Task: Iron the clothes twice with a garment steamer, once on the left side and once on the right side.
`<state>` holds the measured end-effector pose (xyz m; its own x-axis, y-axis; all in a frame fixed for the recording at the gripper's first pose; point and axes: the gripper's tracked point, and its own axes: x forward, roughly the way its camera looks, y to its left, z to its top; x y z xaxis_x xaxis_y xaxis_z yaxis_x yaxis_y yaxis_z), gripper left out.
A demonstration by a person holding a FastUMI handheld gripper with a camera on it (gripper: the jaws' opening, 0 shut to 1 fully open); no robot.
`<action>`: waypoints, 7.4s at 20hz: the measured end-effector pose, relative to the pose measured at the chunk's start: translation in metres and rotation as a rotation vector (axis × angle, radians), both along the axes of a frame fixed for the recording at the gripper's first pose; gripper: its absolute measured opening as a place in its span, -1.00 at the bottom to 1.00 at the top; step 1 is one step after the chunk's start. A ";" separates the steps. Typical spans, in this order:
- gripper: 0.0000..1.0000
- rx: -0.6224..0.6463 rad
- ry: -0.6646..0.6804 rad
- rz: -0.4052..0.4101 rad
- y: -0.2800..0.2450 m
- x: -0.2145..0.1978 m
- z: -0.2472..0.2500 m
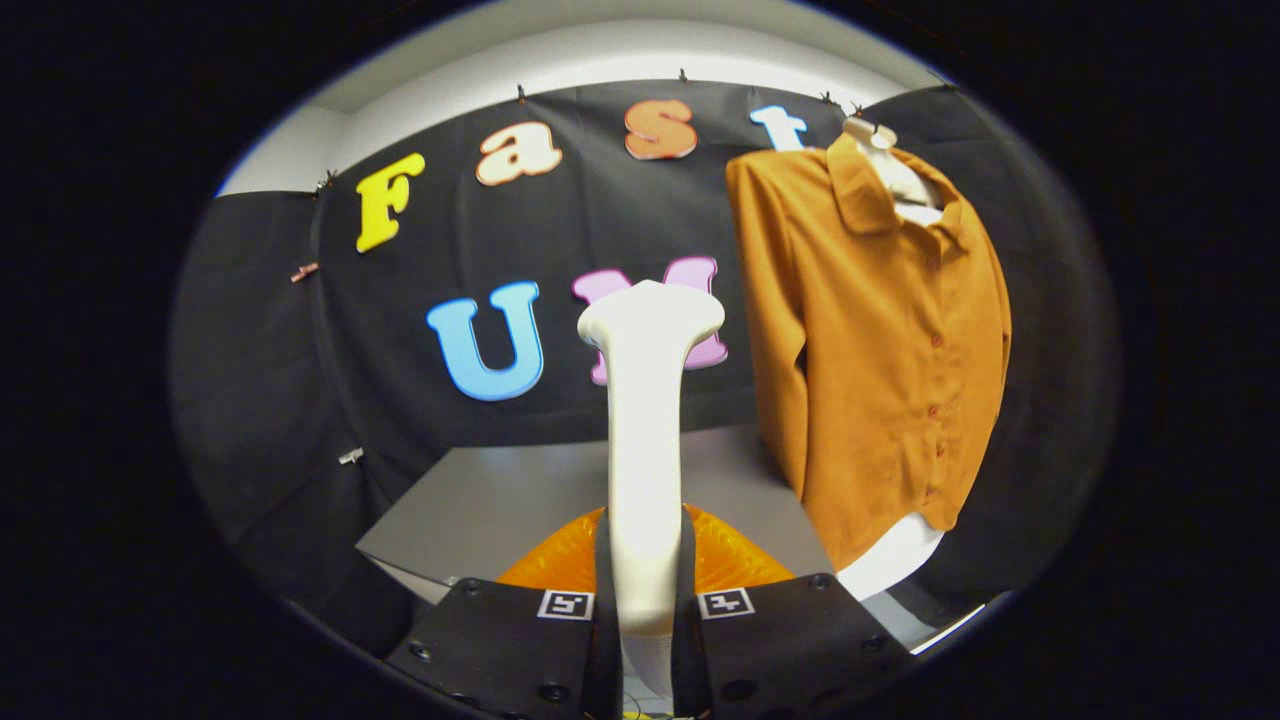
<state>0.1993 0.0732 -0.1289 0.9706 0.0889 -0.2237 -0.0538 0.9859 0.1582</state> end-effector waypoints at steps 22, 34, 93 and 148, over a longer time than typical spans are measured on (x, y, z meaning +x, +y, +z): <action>-0.55 -0.051 -0.287 -0.091 -0.208 0.044 0.021; -0.55 -0.095 -0.226 -0.062 -0.213 0.076 -0.027; -0.55 -0.019 -0.268 -0.072 -0.272 -0.069 0.030; -0.55 0.019 0.190 -0.167 -0.375 0.003 -0.252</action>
<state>0.2019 -0.3016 -0.3808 0.9129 -0.0635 -0.4031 0.1422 0.9754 0.1685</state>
